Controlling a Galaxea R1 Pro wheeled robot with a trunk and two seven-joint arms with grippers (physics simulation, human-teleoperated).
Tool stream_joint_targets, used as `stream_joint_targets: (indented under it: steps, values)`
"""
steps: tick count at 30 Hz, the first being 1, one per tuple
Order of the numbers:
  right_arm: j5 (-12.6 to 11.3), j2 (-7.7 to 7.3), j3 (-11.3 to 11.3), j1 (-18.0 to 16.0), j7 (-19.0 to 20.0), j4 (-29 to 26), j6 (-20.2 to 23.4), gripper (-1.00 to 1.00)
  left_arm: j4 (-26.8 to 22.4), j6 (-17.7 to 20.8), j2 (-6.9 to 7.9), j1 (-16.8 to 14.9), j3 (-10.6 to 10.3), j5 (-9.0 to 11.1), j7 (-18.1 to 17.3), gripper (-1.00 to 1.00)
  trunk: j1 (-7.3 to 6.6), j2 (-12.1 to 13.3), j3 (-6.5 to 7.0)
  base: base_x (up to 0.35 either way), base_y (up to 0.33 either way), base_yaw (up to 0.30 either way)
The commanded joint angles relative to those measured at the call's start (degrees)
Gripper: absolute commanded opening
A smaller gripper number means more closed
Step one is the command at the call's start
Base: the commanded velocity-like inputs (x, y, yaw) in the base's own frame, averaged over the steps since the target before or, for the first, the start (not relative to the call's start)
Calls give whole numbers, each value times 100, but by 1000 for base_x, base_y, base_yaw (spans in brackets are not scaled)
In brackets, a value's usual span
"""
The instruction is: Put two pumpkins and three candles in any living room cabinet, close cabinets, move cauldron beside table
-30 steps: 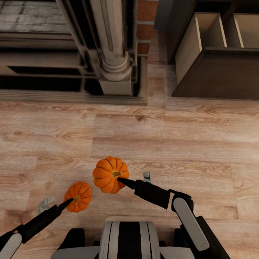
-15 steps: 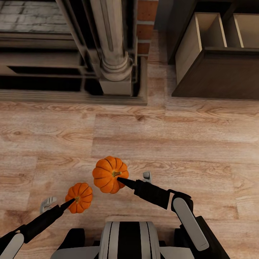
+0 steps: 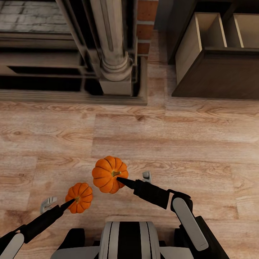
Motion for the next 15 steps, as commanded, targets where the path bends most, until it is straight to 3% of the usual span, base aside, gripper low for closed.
stream_joint_targets:
  steps: [1,2,15]
  values:
    - [-8,3,1,0,-14,-1,1,-100,-1,4,0,0,-2,0,0,100,0,0,0,0,0,0]
    - [-8,5,1,0,-14,-1,1,-100,-2,7,0,0,-2,0,-1,-100,0,0,0,0,0,0]
    - [-9,16,9,0,-14,-1,1,-100,-2,11,0,0,-3,9,-1,-100,0,0,0,0,0,0]
